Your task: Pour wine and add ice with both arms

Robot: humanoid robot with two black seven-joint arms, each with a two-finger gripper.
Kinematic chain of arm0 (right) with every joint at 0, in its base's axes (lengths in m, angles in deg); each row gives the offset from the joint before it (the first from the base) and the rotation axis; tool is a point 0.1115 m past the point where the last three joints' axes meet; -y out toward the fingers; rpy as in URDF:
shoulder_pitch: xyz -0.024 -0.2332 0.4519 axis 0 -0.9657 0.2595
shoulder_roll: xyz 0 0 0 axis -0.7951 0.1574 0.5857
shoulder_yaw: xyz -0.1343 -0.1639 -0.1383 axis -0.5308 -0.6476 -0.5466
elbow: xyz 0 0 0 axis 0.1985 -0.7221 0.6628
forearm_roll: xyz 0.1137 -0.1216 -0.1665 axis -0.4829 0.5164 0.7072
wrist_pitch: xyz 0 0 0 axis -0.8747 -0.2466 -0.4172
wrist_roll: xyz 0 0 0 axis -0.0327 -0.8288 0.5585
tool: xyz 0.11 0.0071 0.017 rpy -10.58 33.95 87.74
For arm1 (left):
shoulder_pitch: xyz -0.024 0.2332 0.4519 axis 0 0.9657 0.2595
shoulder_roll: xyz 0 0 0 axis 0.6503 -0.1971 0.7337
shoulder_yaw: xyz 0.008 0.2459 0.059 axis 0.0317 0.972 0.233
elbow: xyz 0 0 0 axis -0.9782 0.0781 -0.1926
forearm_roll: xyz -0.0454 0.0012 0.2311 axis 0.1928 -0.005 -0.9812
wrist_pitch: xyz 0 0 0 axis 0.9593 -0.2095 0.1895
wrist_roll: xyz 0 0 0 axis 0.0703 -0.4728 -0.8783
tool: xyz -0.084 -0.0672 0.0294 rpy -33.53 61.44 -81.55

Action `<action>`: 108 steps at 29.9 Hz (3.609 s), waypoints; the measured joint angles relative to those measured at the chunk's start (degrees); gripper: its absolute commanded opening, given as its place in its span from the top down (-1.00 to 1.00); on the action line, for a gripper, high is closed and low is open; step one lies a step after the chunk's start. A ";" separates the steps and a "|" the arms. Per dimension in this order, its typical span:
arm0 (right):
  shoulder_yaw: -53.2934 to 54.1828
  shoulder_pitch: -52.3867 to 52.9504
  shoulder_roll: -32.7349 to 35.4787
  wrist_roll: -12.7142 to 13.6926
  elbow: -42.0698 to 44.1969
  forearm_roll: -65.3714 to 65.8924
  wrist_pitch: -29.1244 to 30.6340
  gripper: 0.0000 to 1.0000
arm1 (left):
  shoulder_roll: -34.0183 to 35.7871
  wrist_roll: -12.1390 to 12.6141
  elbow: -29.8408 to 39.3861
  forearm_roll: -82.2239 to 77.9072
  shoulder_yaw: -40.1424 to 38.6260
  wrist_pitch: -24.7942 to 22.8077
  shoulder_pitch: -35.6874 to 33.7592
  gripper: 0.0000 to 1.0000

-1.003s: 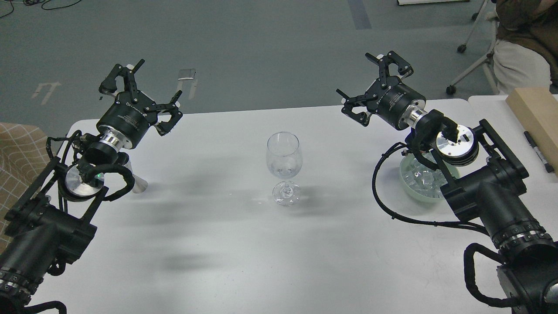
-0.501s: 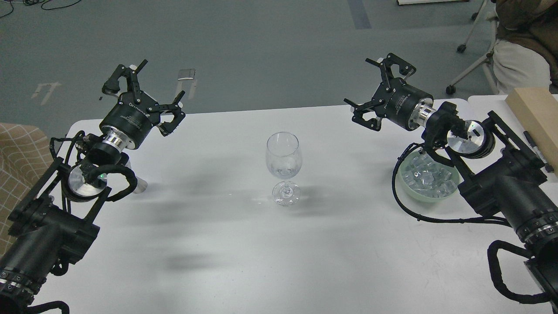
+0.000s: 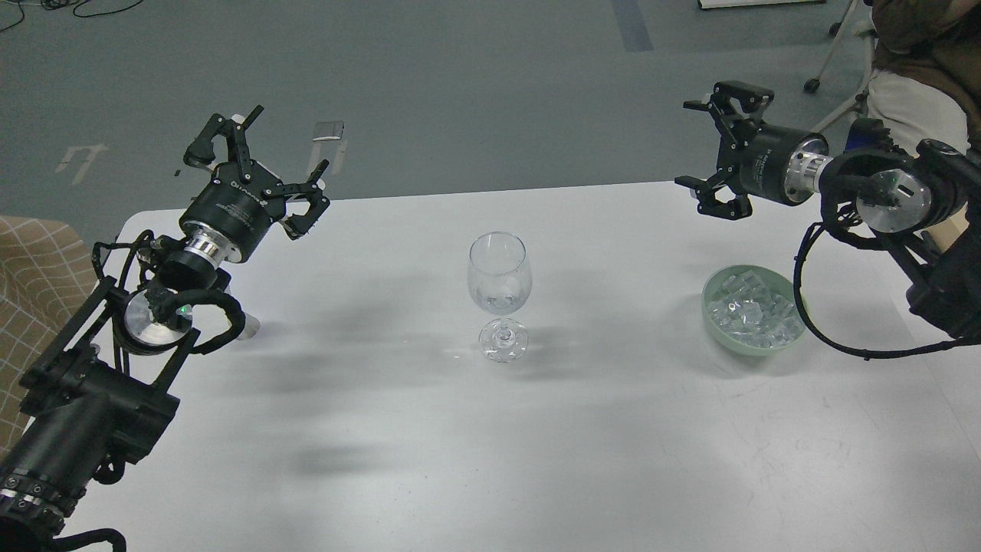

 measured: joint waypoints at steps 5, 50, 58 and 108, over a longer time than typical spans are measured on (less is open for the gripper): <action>-7.91 4.55 4.89 0.00 -4.56 5.03 -0.11 -1.00 | -0.01 0.00 0.00 0.00 -0.04 0.00 -0.01 -0.96; -29.65 2.74 30.25 4.44 -39.97 56.45 0.20 -0.95 | -0.81 -2.89 0.00 -0.09 0.09 0.00 0.11 -0.96; -29.57 -0.14 27.81 4.09 -39.59 59.52 -0.41 -0.76 | -0.80 -3.63 0.00 -0.09 0.09 0.00 0.15 -0.96; -29.58 -6.61 17.61 3.96 -31.51 64.53 -1.43 -0.07 | -0.89 -5.54 0.00 -0.35 0.08 -0.10 0.40 -0.96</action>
